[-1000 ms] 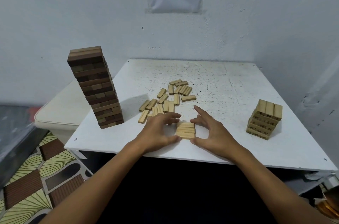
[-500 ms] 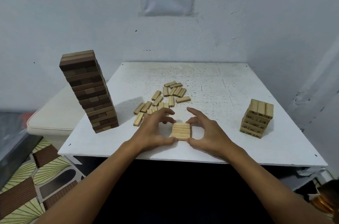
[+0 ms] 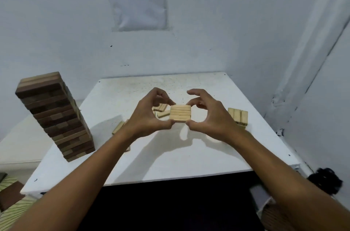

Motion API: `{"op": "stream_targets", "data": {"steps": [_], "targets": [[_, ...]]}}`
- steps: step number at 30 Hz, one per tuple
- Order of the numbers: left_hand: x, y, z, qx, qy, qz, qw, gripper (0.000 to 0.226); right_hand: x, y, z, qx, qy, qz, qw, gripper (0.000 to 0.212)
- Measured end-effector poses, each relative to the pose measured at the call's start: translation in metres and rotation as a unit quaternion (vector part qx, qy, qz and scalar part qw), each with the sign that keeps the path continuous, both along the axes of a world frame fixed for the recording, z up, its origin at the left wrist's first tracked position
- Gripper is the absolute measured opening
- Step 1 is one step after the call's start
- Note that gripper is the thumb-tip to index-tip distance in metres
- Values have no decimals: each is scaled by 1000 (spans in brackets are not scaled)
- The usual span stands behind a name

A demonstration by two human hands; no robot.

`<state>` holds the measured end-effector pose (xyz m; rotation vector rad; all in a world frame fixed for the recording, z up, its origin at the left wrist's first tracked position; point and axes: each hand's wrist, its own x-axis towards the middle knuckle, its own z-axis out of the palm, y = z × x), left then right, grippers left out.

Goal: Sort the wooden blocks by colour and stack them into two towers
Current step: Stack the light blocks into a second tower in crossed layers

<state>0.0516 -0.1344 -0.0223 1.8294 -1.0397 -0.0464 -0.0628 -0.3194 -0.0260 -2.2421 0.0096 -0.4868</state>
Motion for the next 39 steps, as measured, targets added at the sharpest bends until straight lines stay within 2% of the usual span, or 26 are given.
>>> {"op": "stream_targets", "data": {"steps": [8, 17, 32, 39], "targets": [[-3, -76, 23, 18, -33, -64, 997, 51, -30, -55, 22, 5, -27, -78, 997, 68], [-10, -133, 10, 51, -9, -112, 992, 51, -54, -97, 10, 22, -6, -117, 993, 68], [-18, -153, -4, 76, 48, -147, 985, 57, -64, -116, -8, 21, 13, -136, 990, 68], [-18, -154, -8, 90, 38, -143, 985, 50, -65, -115, -14, 17, 19, -141, 990, 70]]}}
